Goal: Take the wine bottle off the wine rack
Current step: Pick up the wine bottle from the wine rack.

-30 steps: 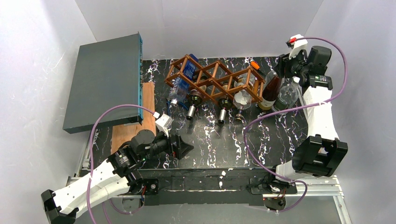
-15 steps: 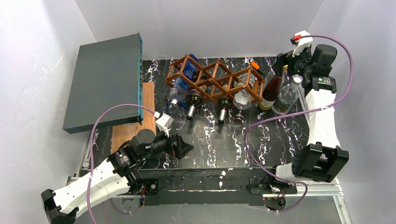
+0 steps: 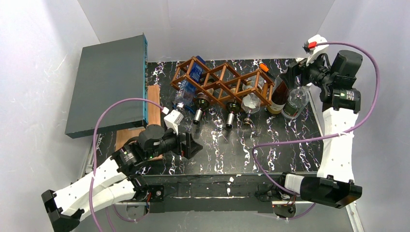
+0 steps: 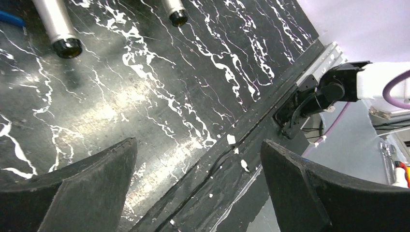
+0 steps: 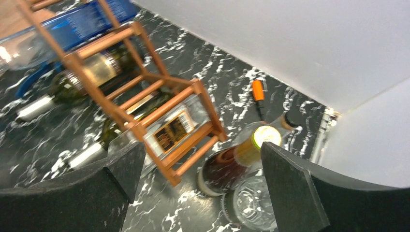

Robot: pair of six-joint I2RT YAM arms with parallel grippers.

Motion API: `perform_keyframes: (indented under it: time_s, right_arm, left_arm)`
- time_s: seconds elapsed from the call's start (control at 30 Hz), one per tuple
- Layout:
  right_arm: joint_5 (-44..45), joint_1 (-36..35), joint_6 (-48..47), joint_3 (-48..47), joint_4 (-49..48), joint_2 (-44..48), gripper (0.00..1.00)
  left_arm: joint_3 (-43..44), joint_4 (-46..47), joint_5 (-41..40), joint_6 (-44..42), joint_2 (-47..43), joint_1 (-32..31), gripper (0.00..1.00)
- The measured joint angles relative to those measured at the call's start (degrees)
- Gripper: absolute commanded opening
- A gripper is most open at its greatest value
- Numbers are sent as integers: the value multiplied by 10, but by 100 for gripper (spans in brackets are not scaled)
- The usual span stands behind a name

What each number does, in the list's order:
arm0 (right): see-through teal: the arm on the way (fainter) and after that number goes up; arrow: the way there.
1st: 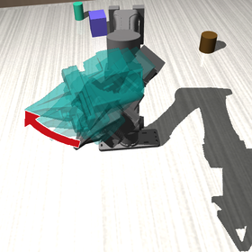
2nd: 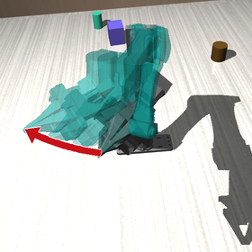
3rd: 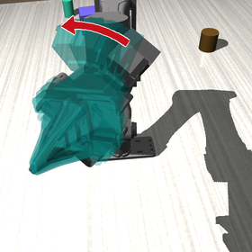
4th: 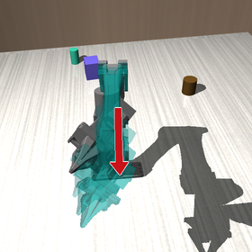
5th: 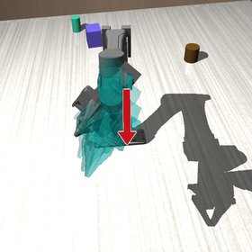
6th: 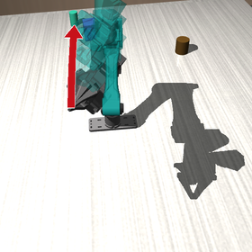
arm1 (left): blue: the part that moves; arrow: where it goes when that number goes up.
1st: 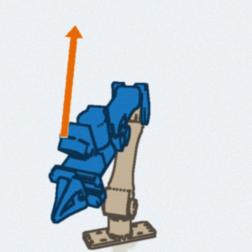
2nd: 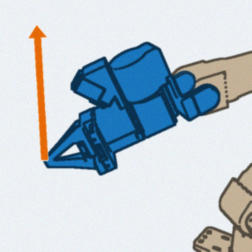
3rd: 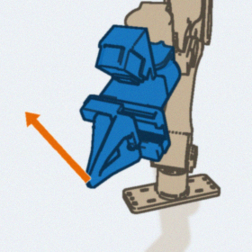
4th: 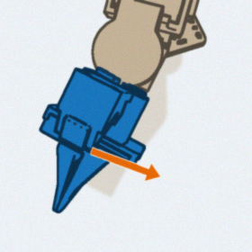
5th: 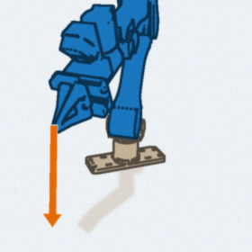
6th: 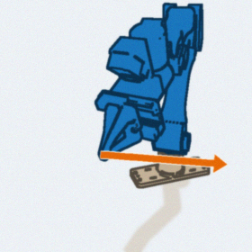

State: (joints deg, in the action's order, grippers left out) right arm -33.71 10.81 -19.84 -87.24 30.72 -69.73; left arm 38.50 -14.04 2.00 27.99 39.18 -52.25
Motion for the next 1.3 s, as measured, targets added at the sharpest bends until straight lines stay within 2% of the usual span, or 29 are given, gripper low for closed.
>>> perform_keyframes:
  time_s: [0.2,0.53,0.77,1.03,1.3]
  right_arm:
    - [-92,0,-51,14,73,32,98]
    - [-247,0,-86,183,114,90,98]
    - [-291,0,-122,268,124,104,98]
    - [-329,0,-181,336,127,120,98]
    - [-354,0,-228,374,128,120,98]
  left_arm:
    - [104,-63,-28,-31,61,0,98]
    - [224,-132,-67,-98,182,31,98]
    - [273,-144,-63,-124,240,98,98]
    - [324,-144,-80,-155,310,133,98]
    - [359,-142,-117,-268,387,143,98]
